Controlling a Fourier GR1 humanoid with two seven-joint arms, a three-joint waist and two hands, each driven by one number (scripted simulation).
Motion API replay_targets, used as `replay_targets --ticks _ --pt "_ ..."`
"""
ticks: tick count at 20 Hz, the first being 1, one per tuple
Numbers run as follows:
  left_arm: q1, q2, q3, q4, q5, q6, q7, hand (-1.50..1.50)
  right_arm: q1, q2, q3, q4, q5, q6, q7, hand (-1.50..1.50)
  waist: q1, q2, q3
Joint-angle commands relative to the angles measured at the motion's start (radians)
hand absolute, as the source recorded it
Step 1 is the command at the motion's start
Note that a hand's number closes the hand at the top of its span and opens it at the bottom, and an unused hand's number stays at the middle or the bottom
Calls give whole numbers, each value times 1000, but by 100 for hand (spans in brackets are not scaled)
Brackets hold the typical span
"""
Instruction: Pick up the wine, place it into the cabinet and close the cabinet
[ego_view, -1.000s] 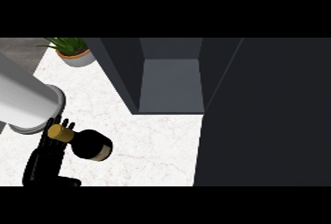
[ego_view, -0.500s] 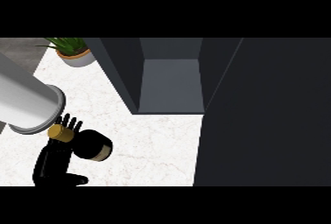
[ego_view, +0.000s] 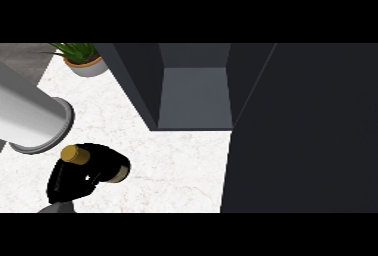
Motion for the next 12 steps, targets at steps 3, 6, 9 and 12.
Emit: replay_targets --ticks 3,6,9,12 --pt "13 -7 -62 -48 -58 -21 -60 150 25 -8 -27 -150 -88 -5 77 -150 1 -1 0" --pt "43 10 -59 -148 -56 69 31 150 54 2 -36 -101 -86 10 11 -150 6 -1 1" --pt "34 29 -31 -51 -110 153 5 150 57 -30 -74 -119 -128 44 20 -150 1 -1 1" --pt "27 20 -48 -91 -187 256 -31 150 -17 -24 -86 -89 -131 15 64 -150 5 -1 0"
